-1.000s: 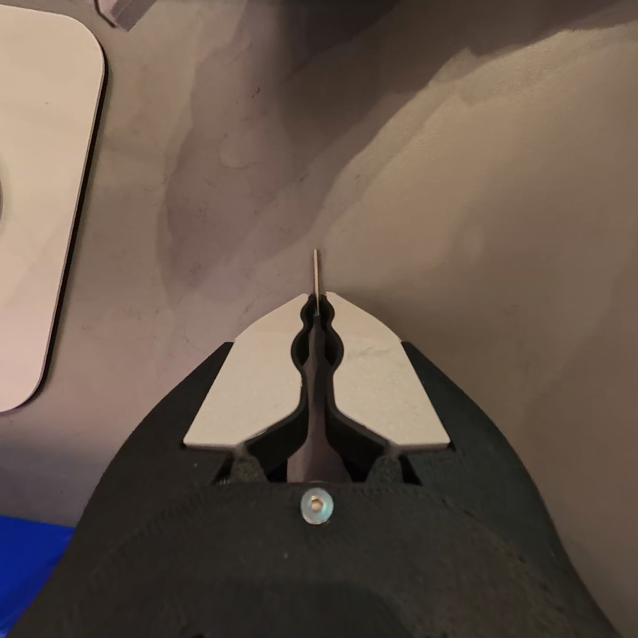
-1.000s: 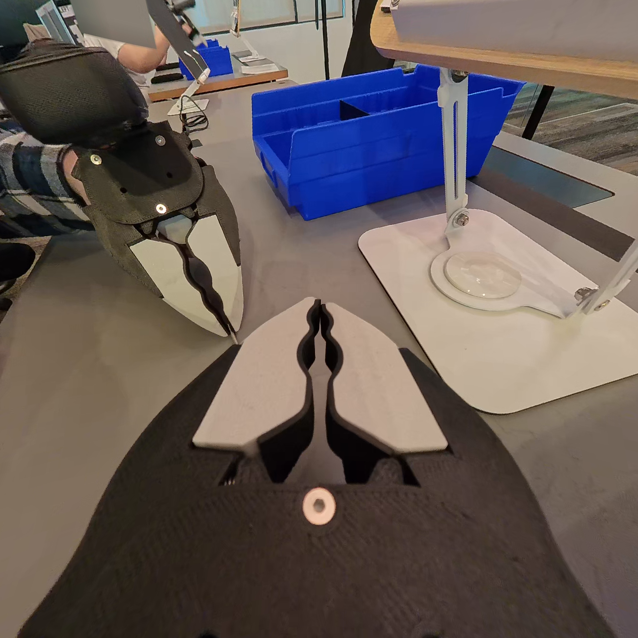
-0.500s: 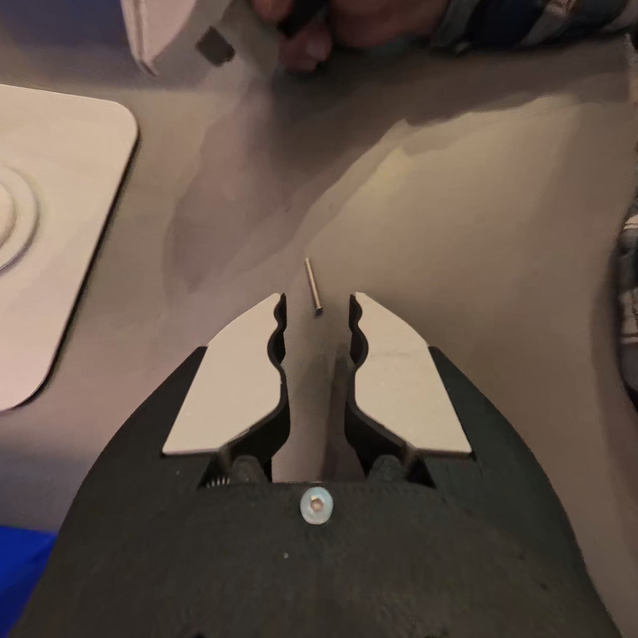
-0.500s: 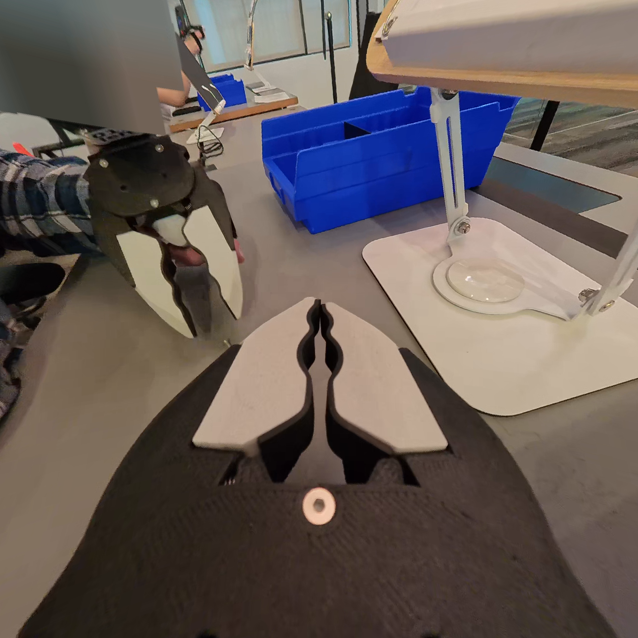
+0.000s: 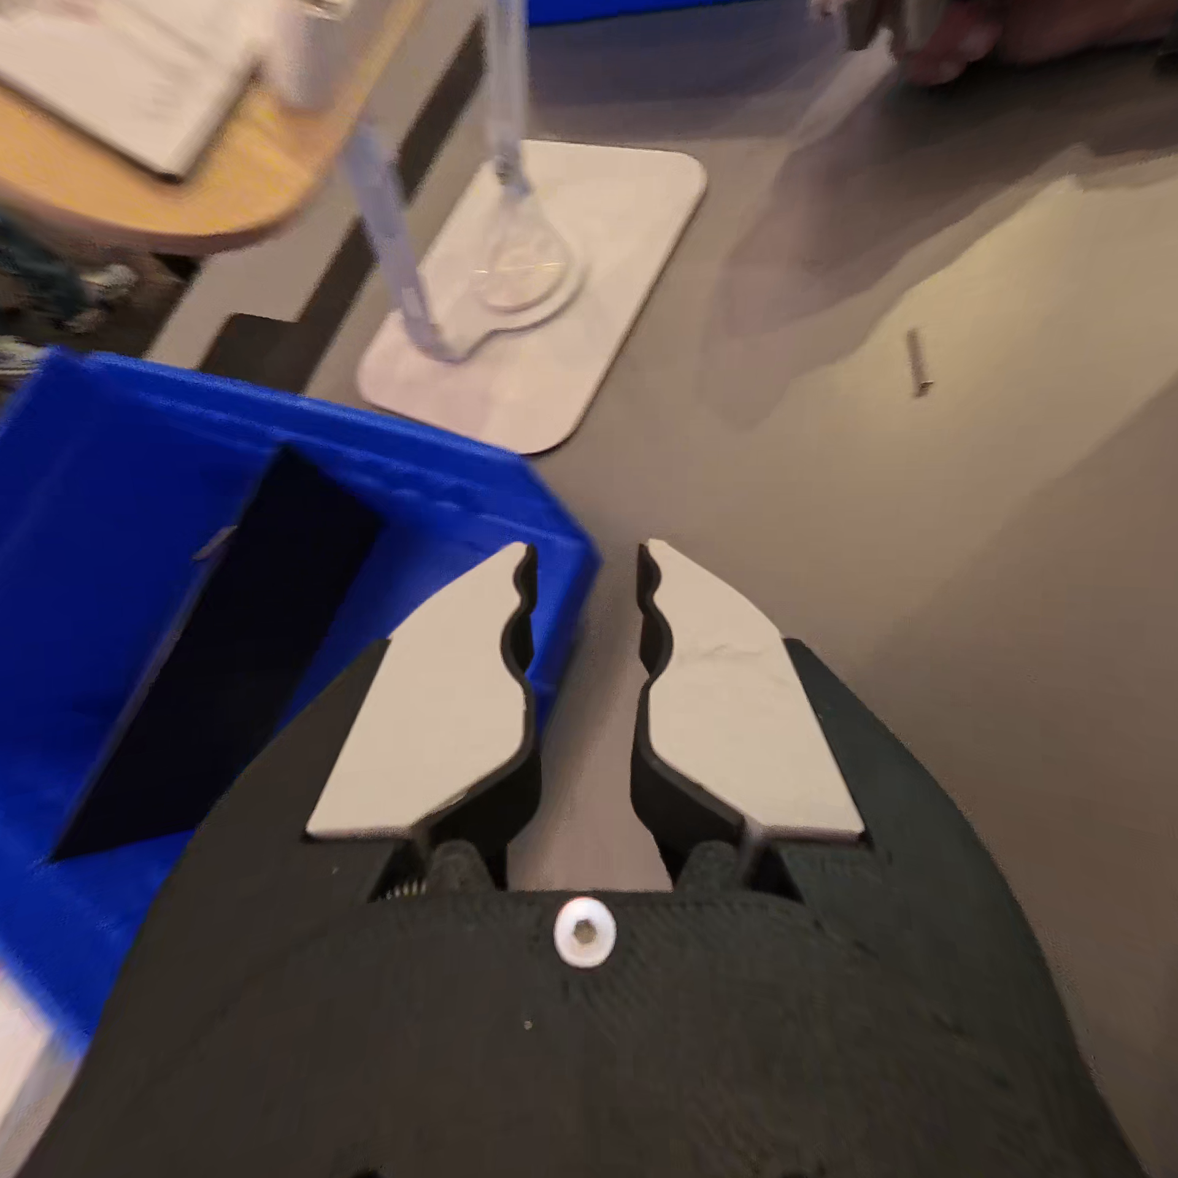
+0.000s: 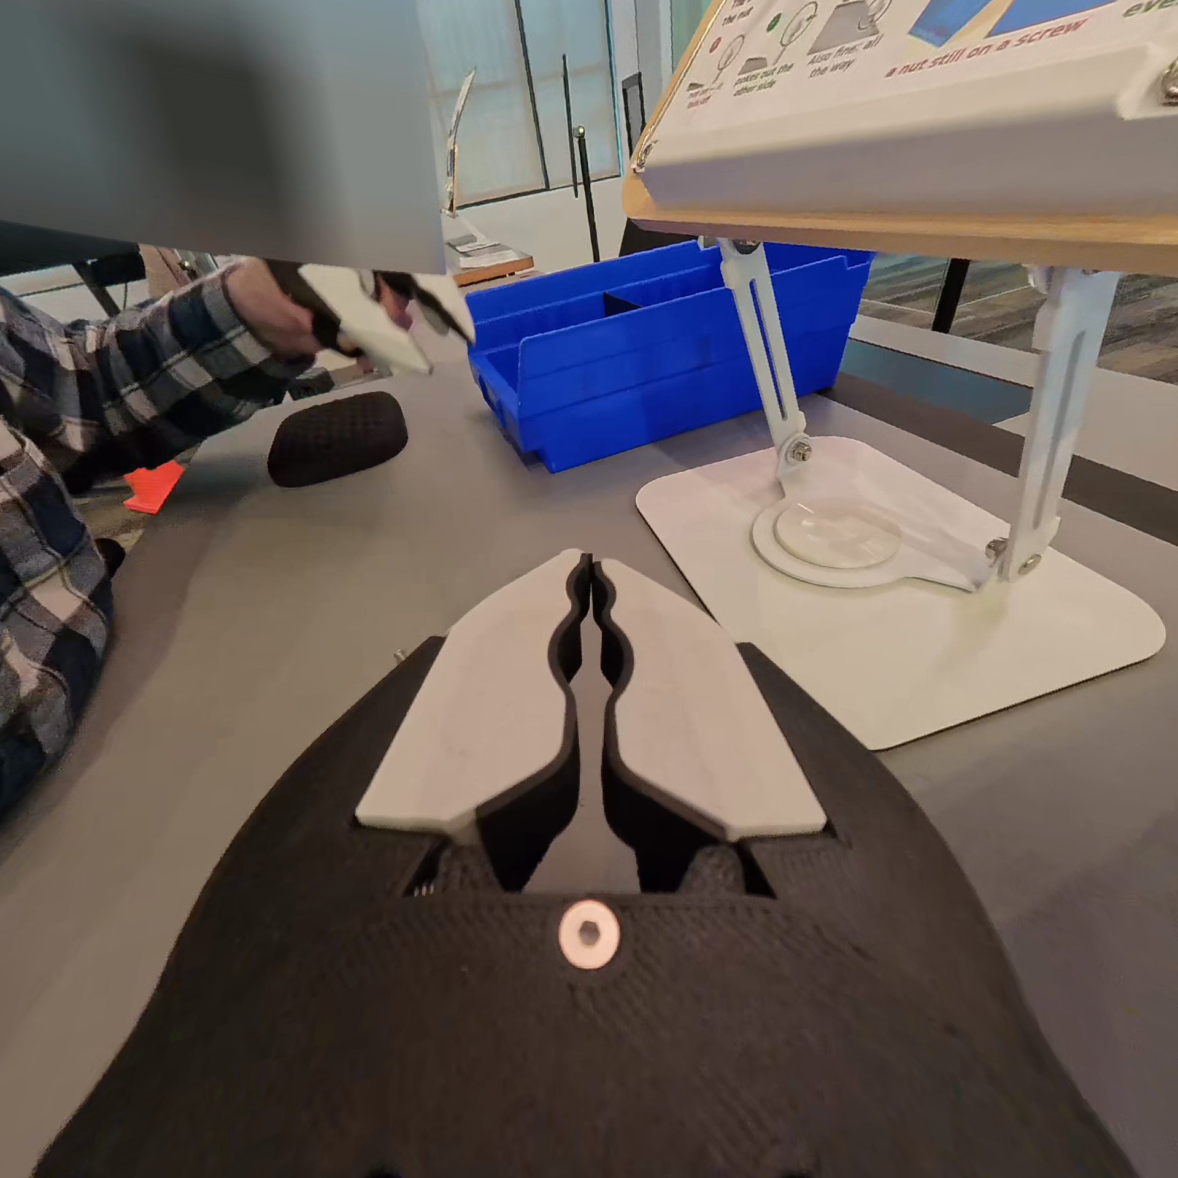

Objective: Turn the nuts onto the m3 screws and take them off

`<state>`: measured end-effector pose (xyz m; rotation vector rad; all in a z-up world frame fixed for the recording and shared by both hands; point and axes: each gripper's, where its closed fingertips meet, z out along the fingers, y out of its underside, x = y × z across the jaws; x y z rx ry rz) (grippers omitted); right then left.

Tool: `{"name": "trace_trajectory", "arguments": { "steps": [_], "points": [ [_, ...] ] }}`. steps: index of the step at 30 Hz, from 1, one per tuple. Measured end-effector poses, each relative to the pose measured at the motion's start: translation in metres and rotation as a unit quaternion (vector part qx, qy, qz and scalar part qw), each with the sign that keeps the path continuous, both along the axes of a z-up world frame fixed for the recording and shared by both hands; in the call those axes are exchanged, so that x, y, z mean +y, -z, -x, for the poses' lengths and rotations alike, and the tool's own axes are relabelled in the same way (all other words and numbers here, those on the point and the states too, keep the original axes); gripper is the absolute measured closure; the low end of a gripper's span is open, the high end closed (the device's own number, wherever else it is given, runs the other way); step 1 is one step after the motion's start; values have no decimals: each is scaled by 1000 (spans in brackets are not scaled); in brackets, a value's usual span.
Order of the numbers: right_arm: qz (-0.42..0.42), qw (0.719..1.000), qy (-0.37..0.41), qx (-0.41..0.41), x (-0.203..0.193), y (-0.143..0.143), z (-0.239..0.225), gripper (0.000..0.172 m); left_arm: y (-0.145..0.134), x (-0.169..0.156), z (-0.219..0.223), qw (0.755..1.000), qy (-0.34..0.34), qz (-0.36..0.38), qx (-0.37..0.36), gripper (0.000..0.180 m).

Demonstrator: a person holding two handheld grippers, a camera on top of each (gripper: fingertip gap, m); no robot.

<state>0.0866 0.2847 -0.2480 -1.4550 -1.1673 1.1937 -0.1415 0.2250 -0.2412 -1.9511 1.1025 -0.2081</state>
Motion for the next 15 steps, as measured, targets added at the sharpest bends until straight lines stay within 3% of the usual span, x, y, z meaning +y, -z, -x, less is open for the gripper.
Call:
{"name": "trace_trajectory", "arguments": {
  "steps": [5,10,15],
  "points": [
    [-1,1000,-2,-9,0,3,2,171,-6,36,27,999,9,15,34,158],
    [-5,1000,-8,-5,-3,1,2,171,25,75,20,994,35,75,70,168],
    [-7,1000,-19,-2,-6,0,1,171,60,87,22,984,48,149,84,173]
  ]
}}
